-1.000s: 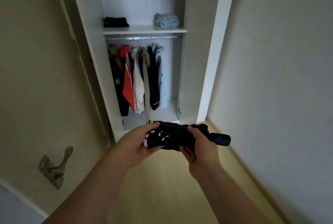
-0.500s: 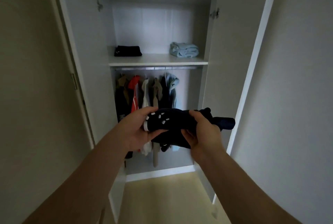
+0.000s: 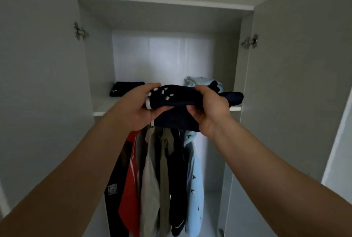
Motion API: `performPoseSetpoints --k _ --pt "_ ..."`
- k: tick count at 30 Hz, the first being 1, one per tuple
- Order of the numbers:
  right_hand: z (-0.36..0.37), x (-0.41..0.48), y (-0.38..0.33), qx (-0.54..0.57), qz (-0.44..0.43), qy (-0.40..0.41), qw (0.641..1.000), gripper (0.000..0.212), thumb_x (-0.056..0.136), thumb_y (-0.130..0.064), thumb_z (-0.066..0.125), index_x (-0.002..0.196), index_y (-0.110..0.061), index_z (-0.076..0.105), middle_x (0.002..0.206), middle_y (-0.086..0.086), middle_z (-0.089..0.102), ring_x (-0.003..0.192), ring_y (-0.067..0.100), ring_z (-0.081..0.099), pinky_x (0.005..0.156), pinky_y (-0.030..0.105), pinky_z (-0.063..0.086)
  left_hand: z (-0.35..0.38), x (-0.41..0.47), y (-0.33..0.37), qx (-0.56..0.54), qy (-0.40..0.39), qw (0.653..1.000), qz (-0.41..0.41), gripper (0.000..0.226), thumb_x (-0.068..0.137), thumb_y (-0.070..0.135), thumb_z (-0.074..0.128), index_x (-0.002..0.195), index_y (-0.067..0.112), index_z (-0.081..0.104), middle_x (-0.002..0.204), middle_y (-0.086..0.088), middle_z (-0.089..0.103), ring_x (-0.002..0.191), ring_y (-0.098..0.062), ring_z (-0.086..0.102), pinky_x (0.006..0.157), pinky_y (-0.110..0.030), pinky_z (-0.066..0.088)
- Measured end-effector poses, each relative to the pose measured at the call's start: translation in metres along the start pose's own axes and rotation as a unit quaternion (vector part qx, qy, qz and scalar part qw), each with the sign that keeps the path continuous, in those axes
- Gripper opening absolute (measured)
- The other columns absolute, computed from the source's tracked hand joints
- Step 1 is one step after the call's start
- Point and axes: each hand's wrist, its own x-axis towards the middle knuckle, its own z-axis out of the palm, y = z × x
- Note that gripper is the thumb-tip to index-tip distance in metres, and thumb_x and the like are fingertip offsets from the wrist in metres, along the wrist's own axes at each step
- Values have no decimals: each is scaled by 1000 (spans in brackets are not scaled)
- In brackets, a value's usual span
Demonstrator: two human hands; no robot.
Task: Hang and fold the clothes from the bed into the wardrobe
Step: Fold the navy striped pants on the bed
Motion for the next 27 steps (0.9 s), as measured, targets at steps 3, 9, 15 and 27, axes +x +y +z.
performPoseSetpoints --k 3,9,15,27 --pt "31 73 1 3 -5 0 1000 20 81 -19 78 95 -7 69 86 9 73 69 19 72 55 24 55 -7 72 22 4 0 1000 6 37 92 16 66 126 0 63 117 -17 71 94 -29 73 58 -35 61" --pt "83 207 -1 -4 -10 -13 1000 21 82 -19 77 97 -6 70 92 11 74 75 21 73 57 25 56 -22 209 64 19 -5 1000 20 28 91 14 67 115 -1 65 95 -18 75 80 -31 75 54 -33 60" --pt "120 335 14 -26 -10 -30 999 21 83 -17 75 98 -5 69 93 11 74 78 22 74 61 29 59 -44 340 81 33 20 999 18 23 90 14 67 110 1 68 97 -18 75 82 -33 75 51 -31 58" --pt "162 542 38 -141 26 -93 985 21 88 -26 73 103 -13 64 97 6 71 83 22 71 56 27 58 -82 540 99 109 94 989 32 13 89 14 62 100 9 67 95 -10 73 77 -21 73 64 -34 61"
